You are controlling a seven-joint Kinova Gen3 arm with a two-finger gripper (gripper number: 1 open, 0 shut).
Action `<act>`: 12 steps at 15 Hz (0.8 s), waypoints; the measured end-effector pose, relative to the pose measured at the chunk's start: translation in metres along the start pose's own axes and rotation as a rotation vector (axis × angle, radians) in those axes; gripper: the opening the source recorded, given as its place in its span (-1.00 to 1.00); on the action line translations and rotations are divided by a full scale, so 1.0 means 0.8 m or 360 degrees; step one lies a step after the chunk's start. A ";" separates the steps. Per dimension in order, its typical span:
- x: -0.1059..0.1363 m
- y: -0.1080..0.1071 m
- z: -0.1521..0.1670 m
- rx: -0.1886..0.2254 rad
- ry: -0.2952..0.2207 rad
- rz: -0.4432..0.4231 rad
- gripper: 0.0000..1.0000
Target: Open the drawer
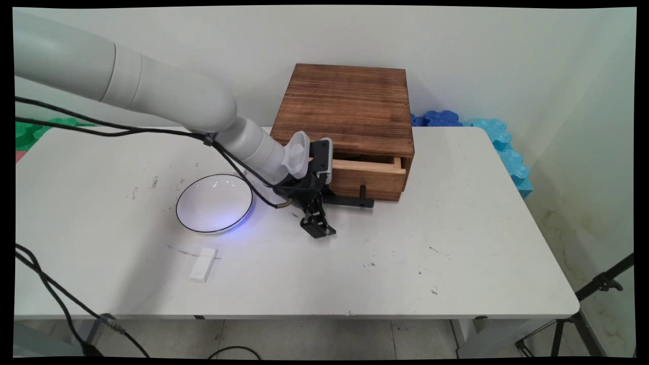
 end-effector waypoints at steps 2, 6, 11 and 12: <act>0.000 0.006 0.000 -0.0009 0.0001 0.0003 1.00; 0.001 0.022 -0.003 -0.0031 0.0003 0.0008 1.00; 0.000 0.047 -0.011 -0.0059 0.0007 0.0014 1.00; 0.000 0.051 -0.012 -0.0064 0.0008 0.0014 1.00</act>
